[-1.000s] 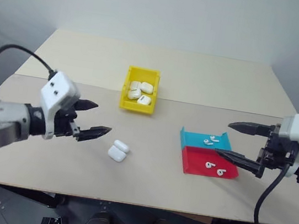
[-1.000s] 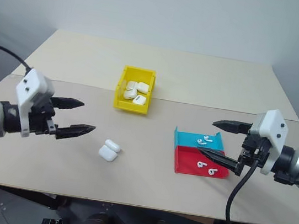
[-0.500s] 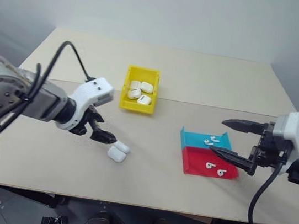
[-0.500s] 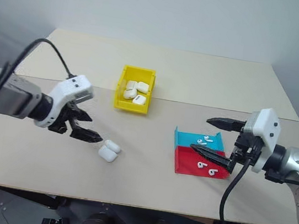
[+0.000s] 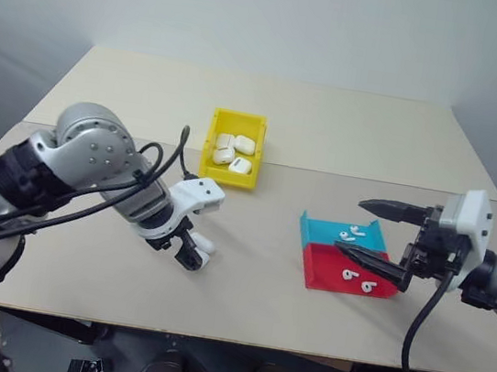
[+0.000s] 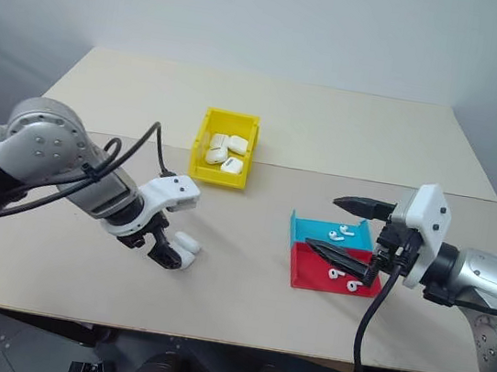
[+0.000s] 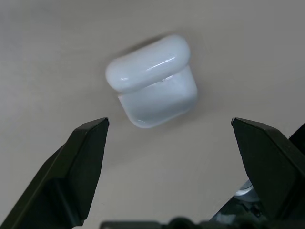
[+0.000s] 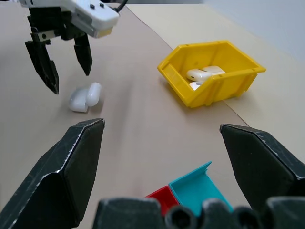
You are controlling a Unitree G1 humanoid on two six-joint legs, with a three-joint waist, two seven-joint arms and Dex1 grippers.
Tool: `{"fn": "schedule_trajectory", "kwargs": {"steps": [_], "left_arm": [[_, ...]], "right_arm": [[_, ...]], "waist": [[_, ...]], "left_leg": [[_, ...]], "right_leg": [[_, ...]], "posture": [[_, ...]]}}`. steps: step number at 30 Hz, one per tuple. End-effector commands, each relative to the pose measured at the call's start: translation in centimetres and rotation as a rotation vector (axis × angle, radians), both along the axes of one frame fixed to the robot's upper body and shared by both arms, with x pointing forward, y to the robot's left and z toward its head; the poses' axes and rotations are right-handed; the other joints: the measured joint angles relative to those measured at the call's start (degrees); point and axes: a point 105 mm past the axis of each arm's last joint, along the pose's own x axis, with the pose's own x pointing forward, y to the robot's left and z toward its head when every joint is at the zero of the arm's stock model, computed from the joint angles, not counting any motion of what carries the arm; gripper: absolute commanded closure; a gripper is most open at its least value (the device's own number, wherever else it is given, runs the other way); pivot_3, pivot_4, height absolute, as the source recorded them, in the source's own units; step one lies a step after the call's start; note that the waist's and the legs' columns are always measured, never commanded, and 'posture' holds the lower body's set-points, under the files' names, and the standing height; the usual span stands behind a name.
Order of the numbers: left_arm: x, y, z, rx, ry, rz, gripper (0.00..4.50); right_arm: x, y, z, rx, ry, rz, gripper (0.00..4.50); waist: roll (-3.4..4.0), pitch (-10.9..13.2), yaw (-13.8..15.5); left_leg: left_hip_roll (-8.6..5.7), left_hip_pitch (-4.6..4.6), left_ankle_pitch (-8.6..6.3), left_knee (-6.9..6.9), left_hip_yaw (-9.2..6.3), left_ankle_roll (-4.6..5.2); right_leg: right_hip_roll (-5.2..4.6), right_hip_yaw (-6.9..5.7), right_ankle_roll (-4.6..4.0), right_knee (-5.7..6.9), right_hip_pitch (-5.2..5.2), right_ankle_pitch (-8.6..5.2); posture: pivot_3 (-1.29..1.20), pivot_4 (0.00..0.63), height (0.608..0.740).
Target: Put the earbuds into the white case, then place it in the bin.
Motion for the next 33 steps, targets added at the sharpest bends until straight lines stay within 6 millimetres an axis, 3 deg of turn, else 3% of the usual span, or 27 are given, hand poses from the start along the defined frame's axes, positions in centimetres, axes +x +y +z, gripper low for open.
{"fn": "schedule_trajectory", "kwargs": {"steps": [1, 8, 33], "left_arm": [[0.6, -0.2, 0.1, 0.012, -0.005, 0.041, 0.02], [0.9, -1.3, -0.7, 0.014, 0.021, 0.097, 0.02], [1.3, -1.3, -2.1, 0.059, 0.066, 0.135, 0.02]], "right_arm": [[-0.6, 0.3, 0.6, 0.014, -0.037, 0.010, 0.00], [-0.8, 0.7, 0.2, 0.024, -0.028, 0.008, 0.00], [-0.9, 1.6, -0.9, 0.057, -0.020, 0.009, 0.00]], "waist": [[0.00, 0.0, 0.0], [-0.01, 0.0, 0.0], [-0.01, 0.0, 0.0]], "left_leg": [[0.00, 0.00, 0.00, 0.00, 0.00, 0.00], [-0.03, -0.01, 0.01, 0.01, -0.02, -0.02], [-0.10, -0.01, 0.04, 0.00, -0.03, -0.06]], "right_leg": [[0.00, 0.00, 0.00, 0.00, 0.00, 0.00], [-0.04, 0.00, 0.00, 0.00, 0.00, 0.00], [-0.06, 0.00, 0.01, -0.05, 0.01, 0.00]], "posture": [[0.00, 0.150, 0.740], [0.00, 0.150, 0.740], [0.00, 0.150, 0.740]]}}
